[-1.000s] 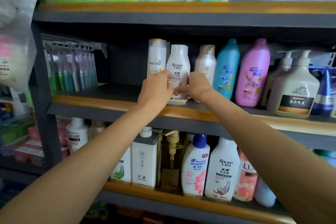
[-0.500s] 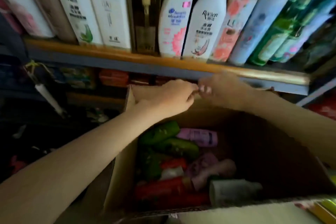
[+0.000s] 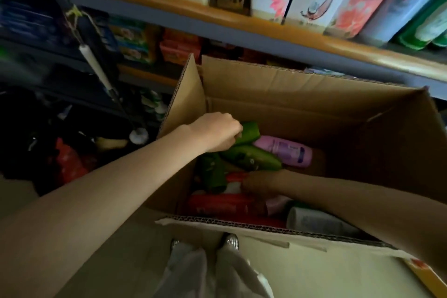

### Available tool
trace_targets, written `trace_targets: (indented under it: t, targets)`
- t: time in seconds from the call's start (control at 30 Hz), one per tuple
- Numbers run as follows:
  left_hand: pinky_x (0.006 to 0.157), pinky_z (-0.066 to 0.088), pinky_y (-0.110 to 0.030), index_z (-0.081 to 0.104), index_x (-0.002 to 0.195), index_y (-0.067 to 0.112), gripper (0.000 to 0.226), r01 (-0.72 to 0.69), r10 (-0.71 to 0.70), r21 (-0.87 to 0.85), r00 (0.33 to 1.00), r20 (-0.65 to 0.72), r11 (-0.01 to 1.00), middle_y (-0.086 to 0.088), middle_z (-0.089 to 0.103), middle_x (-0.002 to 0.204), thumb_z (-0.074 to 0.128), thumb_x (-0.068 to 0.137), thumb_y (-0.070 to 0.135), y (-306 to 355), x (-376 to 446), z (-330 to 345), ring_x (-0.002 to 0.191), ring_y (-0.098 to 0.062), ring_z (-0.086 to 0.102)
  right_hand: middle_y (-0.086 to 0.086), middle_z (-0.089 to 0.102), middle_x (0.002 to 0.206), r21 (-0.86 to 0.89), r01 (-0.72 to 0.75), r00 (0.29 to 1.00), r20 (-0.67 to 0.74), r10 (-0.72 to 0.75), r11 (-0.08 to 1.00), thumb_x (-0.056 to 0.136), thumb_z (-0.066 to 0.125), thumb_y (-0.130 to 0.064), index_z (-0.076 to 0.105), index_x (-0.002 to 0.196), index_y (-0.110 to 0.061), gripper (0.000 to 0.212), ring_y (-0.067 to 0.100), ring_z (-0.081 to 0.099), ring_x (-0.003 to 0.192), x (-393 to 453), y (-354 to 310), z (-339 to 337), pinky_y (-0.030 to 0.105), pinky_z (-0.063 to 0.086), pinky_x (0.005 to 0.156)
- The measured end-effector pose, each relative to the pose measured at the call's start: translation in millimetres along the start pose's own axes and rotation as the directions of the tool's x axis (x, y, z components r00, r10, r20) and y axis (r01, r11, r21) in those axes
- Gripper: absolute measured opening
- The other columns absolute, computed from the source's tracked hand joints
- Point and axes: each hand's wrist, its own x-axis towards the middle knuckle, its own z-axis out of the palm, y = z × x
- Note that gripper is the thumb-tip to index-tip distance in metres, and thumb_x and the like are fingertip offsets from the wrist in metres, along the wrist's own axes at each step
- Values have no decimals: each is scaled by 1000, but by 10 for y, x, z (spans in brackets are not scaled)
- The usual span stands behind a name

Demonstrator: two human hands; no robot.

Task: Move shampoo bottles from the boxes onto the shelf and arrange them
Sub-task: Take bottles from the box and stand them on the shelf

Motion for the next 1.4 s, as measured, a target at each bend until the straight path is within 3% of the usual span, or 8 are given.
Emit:
trace_targets:
  t: [0.2, 0.4, 0.6, 0.7, 0.83, 1.0, 1.17, 1.4]
  targets:
    - [60, 46, -29, 53, 122, 19, 28, 11, -10, -18, 995, 104, 1000, -3, 60, 105, 48, 94, 21, -16, -98, 34, 81, -19, 58, 2, 64, 75, 288, 4, 1000, -21, 2, 958, 85, 65, -27, 70, 88, -10, 18, 13, 55, 70, -240, 27, -356, 30, 49, 77]
    - [95, 47, -37, 35, 136, 23, 75, -32, 77, -200, 973, 219, 979, 3, 55, 127, 73, 75, 44, 58, -115, -200, 110, -19, 56, 3, 49, 73, 470, -66, 946, -252, 206, 880, 85, 61, -38, 53, 70, -22, 24, 10, 49, 54, -1413, 163, -1412, 20, 43, 51]
    - [77, 47, -32, 49, 114, 18, 45, -208, -74, -460, 849, -523, 863, 1, 61, 99, 73, 76, 24, 247, -403, -1083, 90, -17, 60, 4, 40, 60, 743, 280, 801, -530, 280, 607, 78, 56, -52, 55, 73, -13, 39, 15, 37, 50, -2872, 198, -2013, 19, 38, 48]
    - [83, 49, -35, 57, 98, 16, 22, -459, -119, -687, 778, -617, 563, -6, 67, 97, 67, 82, 6, 184, -686, -1669, 83, -16, 63, 2, 57, 59, 664, 611, 606, -742, 286, 430, 82, 45, -53, 61, 68, -11, 47, 13, 51, 49, -3258, -4, -2217, 19, 45, 49]
    - [83, 54, -27, 60, 101, 15, 21, -614, -44, -742, 762, -646, 269, 0, 72, 92, 56, 86, 1, -72, -1079, -2323, 84, -13, 69, -3, 65, 93, 460, 631, 377, -886, 271, 625, 80, 59, -43, 61, 107, -17, 37, 10, 57, 65, -3299, -417, -2433, 17, 45, 52]
    - [80, 54, -19, 62, 104, 21, 30, -606, 28, -566, 696, -718, 559, 1, 70, 96, 65, 82, 1, -312, -1384, -2834, 87, -7, 67, -13, 58, 48, 269, 587, 46, -953, 300, 764, 78, 74, -27, 57, 80, -21, 18, -1, 50, 40, -3131, -1054, -2951, 17, 38, 42]
    - [83, 48, -30, 61, 99, 32, 35, -520, -135, -397, 469, -873, 756, 5, 67, 93, 79, 72, 19, -684, -1504, -3319, 91, -12, 62, -5, 64, 83, 141, 244, -444, -864, 239, 960, 68, 78, -39, 57, 92, -17, 39, 10, 58, 78, -3035, -1311, -3616, 22, 41, 66]
    - [71, 37, -24, 62, 107, 11, 26, -277, -237, -316, 281, -930, 908, -2, 59, 91, 67, 83, 19, -1110, -1304, -3860, 85, -15, 52, 5, 63, 99, 121, 177, -577, -791, 202, 977, 71, 75, -36, 52, 101, -10, 46, 22, 60, 92, -2795, -1249, -4386, 32, 47, 72]
